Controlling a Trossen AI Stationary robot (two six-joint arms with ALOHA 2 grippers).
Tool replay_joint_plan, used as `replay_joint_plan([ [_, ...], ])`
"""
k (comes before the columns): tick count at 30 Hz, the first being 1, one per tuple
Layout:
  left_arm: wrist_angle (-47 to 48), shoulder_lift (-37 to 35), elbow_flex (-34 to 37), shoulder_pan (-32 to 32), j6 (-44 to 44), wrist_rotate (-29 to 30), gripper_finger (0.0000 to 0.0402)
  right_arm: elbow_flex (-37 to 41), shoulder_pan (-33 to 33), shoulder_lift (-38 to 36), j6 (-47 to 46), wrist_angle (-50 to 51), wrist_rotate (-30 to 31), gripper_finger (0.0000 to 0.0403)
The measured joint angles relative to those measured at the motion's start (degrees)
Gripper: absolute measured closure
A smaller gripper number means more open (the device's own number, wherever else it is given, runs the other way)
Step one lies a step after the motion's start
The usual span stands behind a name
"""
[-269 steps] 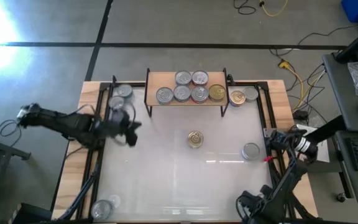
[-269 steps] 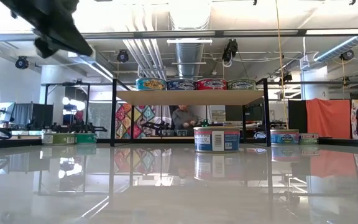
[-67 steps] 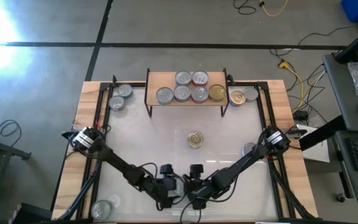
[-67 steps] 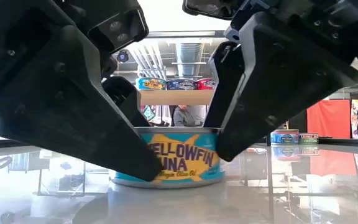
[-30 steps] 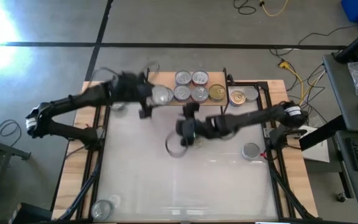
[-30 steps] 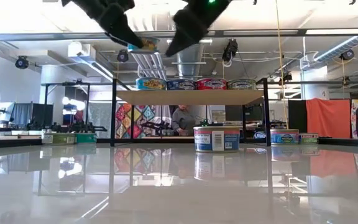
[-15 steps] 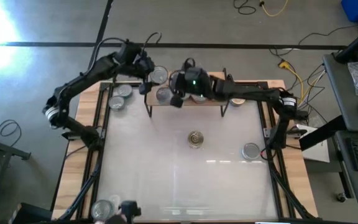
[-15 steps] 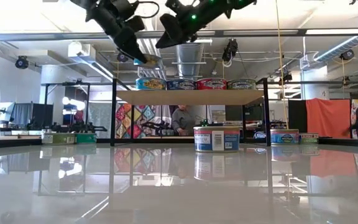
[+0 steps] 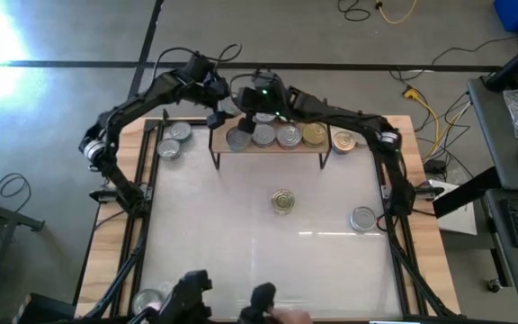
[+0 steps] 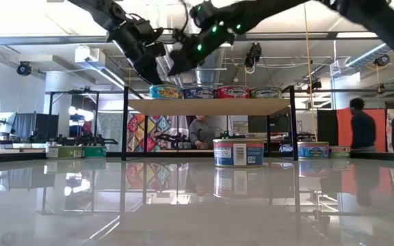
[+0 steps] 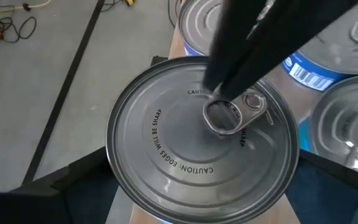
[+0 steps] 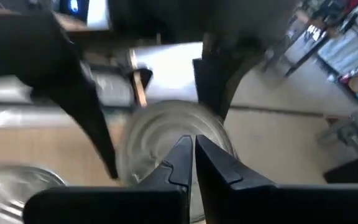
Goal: Stack canned seafood by type on shelf
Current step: Put the bottom right yellow-blue tuna can on the shelf
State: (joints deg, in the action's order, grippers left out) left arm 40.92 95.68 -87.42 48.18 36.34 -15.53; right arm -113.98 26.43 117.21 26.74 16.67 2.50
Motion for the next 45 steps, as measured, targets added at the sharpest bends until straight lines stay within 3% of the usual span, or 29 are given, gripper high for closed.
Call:
replay_joint_plan([
  [9,-1.34,2.04,0.11,0.31,-0.69,0.12,0.0005,-10.04,1.17,7.45,3.06,15.07,0.01,0.0390],
  [21,-0.31,2.03,-0.09,0.31,-1.01,-0.13,0.0003,-10.46,1.08,6.20,6.21,13.84,-0.59,0.0390],
  [28,-0.37,2.03,0.02,0.06,-1.05,-0.11,0.0003,-10.57,1.08,5.04,6.32,9.27,-10.32,0.0390],
  [39,-0.39,2.82,0.11,-0.41,0.64,-1.59,0.0002,-9.43,1.73,7.56,5.38,9.15,-10.53,0.0390],
  [45,-0.40,2.39,0.11,-0.41,0.74,1.41,0.0002,-8.96,1.73,7.54,5.23,9.77,-10.49,0.0390],
])
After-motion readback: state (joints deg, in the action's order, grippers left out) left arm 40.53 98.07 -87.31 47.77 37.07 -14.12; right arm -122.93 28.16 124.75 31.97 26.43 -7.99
